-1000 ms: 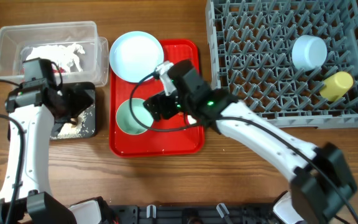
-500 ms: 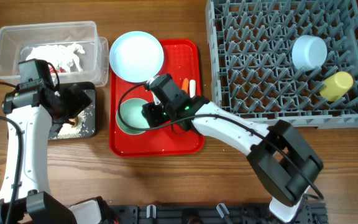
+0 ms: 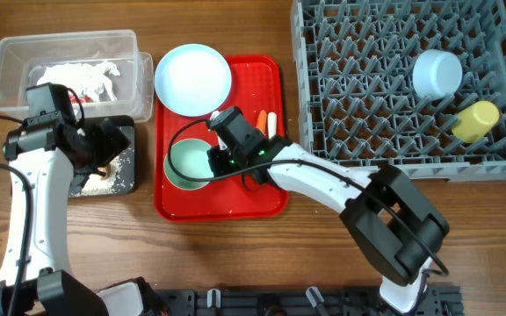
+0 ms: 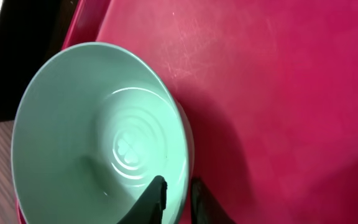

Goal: Sort waste into correct bins and load items into the dishwasher rack
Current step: 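Reach the right gripper to the pale green bowl and grasp its rim, then carry the pale green bowl into the rack and release it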

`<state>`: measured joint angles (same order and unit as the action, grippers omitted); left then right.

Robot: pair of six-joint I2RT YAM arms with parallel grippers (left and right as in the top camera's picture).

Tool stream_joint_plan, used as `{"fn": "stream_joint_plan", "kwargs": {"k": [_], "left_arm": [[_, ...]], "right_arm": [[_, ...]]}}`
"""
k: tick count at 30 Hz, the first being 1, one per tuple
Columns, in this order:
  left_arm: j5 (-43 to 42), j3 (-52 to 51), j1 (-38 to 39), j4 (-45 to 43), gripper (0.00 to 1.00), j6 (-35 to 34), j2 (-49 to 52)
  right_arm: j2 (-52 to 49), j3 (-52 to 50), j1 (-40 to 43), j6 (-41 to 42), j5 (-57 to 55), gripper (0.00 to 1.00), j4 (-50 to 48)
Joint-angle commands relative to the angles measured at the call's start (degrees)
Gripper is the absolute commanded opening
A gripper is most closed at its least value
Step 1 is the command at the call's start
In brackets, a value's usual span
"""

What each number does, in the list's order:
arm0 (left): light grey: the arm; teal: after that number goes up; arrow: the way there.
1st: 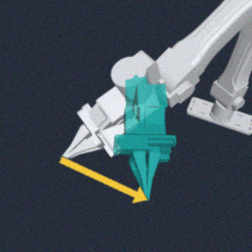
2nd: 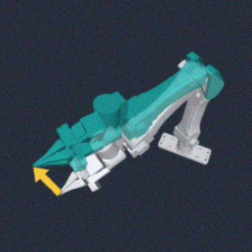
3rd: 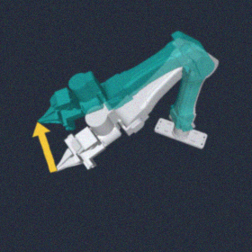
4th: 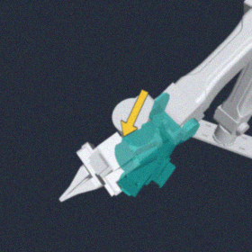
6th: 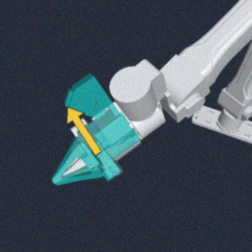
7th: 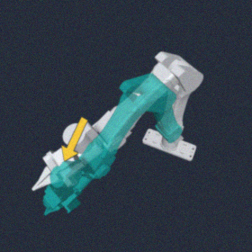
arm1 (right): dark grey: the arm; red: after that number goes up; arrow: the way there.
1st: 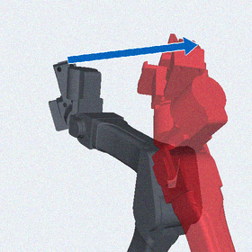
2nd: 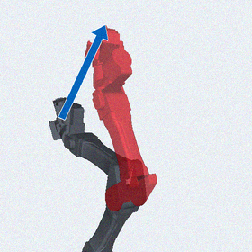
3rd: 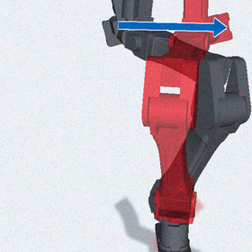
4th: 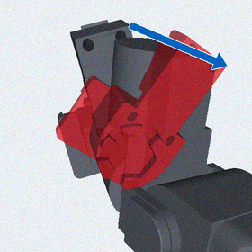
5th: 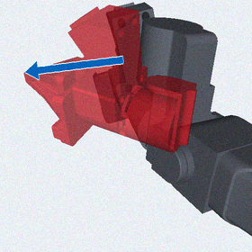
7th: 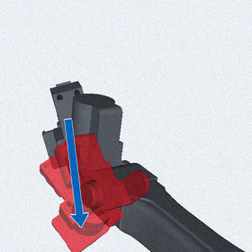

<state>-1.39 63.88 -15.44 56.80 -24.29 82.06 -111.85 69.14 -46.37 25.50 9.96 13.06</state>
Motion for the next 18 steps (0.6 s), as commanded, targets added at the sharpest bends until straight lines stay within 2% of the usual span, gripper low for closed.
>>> {"fn": "stream_joint_plan", "kwargs": {"k": [1,6,11,16,18], "left_arm": [[-0.5,0.2,-0.2,0.0,1.00,-0.6,-0.6],[-0.5,0.2,-0.2,0.0,1.00,-0.6,-0.6],[-0.5,0.2,-0.2,0.0,1.00,-0.6,-0.6],[-0.5,0.2,-0.2,0.0,1.00,-0.6,-0.6],[-0.5,0.2,-0.2,0.0,1.00,-0.6,-0.6]], "right_arm": [[-1.0,0.3,-0.3,0.6,-1.2,0.13,0.1],[-1.0,0.3,-0.3,0.6,-1.2,0.04,0.1],[0.5,0.4,-0.3,-1.6,-3.3,0.04,0.0],[7.5,1.4,0.0,-6.7,-10.6,0.04,1.3],[13.2,1.6,0.7,-11.2,-16.7,0.04,1.6]]}}
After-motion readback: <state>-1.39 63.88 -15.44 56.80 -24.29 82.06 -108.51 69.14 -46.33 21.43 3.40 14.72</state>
